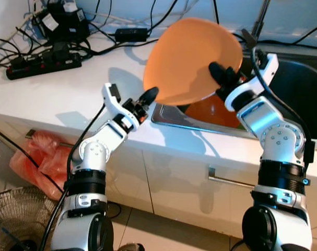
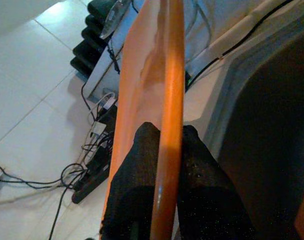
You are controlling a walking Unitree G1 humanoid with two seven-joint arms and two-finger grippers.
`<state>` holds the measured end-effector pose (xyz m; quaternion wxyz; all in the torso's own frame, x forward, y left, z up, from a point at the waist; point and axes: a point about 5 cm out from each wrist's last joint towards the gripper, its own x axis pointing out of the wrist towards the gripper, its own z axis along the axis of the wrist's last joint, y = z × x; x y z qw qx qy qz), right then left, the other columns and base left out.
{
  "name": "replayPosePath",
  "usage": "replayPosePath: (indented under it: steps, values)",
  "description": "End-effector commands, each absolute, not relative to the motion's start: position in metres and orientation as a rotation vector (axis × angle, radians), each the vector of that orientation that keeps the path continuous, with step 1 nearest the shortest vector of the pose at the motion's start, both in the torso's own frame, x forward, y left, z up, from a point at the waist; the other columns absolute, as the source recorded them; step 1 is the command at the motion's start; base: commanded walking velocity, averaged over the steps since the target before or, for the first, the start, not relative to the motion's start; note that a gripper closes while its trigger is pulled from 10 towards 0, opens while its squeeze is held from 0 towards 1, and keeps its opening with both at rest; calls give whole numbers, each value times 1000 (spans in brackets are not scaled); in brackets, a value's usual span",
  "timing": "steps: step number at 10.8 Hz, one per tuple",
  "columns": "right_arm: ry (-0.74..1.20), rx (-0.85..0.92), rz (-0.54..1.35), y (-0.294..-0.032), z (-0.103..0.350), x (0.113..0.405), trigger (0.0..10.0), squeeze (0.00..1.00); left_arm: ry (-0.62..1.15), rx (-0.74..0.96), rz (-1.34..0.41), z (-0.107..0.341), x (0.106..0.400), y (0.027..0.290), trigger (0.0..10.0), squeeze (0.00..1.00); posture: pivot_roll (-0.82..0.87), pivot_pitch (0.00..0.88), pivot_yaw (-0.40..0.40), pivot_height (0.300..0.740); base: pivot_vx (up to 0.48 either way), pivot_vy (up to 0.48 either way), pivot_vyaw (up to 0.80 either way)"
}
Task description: Kitchen organization
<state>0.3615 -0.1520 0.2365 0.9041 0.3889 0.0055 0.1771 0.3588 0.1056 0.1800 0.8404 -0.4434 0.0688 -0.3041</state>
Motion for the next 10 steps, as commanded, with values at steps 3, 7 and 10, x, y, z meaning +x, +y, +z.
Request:
replayPosePath:
  steps: [3,7,10]
  values:
    - [52,800,233,-162,225,367,0,0,59,-872,-722,204,359,109,10000,1000,33,75,101,740,0,0,0]
    - [-29,709,37,-188,224,384,10000,0,83,-738,-919,209,331,98,10000,1000,63,79,95,740,0,0,0]
    - [-103,651,-133,-210,222,396,10000,0,110,-692,-933,206,325,96,10000,1000,79,79,95,740,0,0,0]
